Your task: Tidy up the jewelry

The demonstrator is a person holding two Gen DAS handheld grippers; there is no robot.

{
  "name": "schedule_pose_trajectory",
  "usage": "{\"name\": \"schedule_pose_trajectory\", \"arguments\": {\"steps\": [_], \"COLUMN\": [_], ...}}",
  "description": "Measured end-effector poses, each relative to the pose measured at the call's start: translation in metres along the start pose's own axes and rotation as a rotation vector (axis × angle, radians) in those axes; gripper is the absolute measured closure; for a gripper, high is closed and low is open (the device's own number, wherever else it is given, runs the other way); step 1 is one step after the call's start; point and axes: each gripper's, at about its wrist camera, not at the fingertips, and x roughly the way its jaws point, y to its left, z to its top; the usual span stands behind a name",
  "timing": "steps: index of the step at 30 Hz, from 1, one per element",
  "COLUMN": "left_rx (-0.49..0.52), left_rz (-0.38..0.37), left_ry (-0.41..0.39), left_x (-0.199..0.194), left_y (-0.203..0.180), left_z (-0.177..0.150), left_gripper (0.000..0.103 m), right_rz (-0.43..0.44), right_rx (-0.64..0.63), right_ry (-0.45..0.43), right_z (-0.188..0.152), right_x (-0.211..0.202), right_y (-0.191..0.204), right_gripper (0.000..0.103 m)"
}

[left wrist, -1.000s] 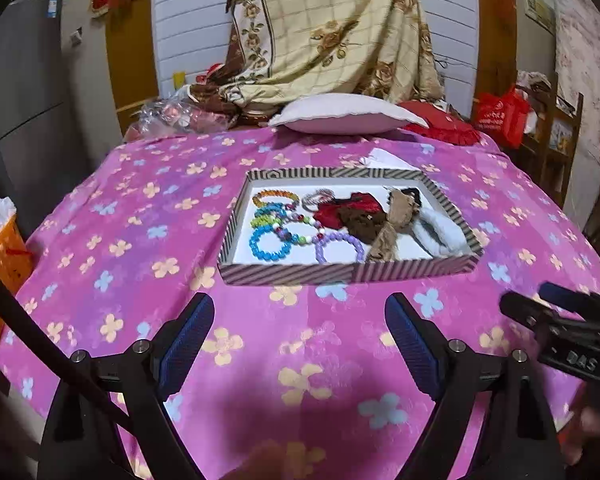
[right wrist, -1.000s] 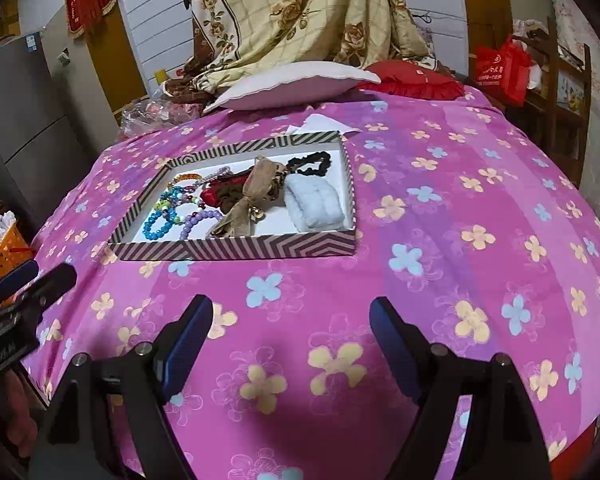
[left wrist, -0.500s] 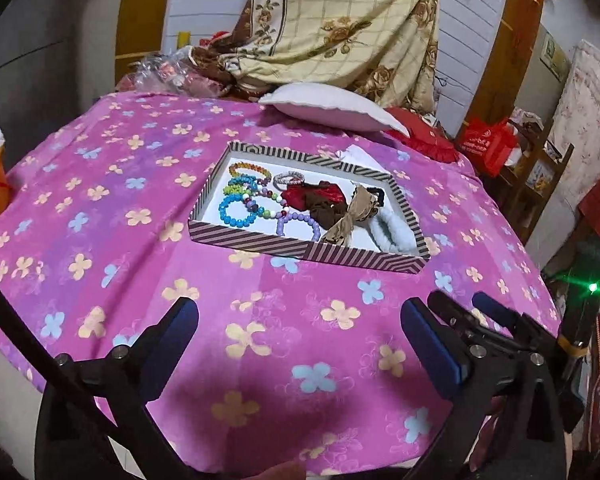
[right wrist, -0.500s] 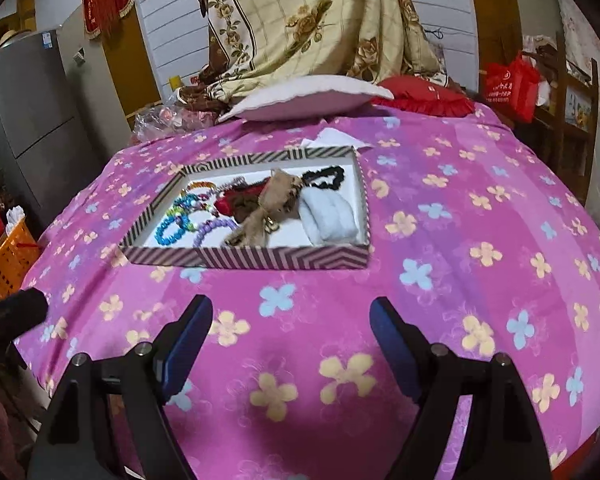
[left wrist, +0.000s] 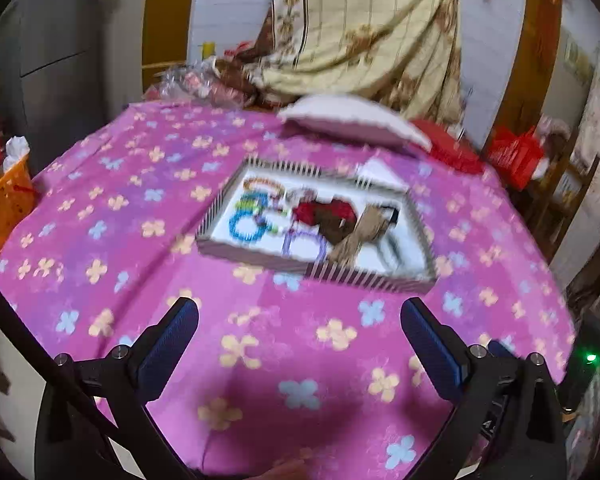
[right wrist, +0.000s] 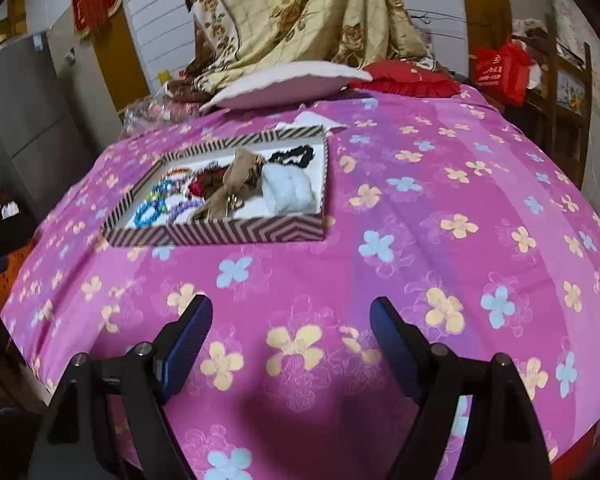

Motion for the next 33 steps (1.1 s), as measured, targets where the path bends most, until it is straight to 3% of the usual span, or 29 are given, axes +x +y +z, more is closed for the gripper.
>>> {"name": "schedule_pose_trajectory", "arguments": {"steps": [2, 6, 9, 14, 20, 33], "left_rx": [0.0, -0.005, -0.032, 0.043, 0.016, -0.013], "left_rz": [0.01, 0.057, 0.049, 0.088, 0.026, -0.027], "left_ry": [-0.008, 0.092, 0.069, 0.066, 0.155, 0.17], "left_x": [0.006, 0.031, 0.032, 0.044, 0.058, 0.059], "left_y": [0.007, 0.025, 0.035, 0.03, 0.037, 0.049], "left_z": [-0.005, -0.01, -0.003, 0.0, -0.007, -0.006], "left_gripper": [0.035, 0.036, 0.036, 0.036, 0.036, 0.036], "right_rz": [0.004, -0.005, -0.018, -0.051, -0.106, -0.141], "right_rx": [0.011, -0.022, -0.043, -0.071, -0.079, -0.115], "right_ry": [-0.004, -0.006, -0.019, 0.007, 0.031, 0.036], "right_z": [0.002, 0.007, 0.01, 0.005, 0.001, 0.002], "right_x": [0.002, 0.01, 0.011, 0.02, 0.032, 0.047], "right_y": [0.005, 0.027, 0.038, 0.046, 0.042, 0.06], "right_gripper": [0.019, 0.019, 0.019, 0.019, 0.019, 0.019]}}
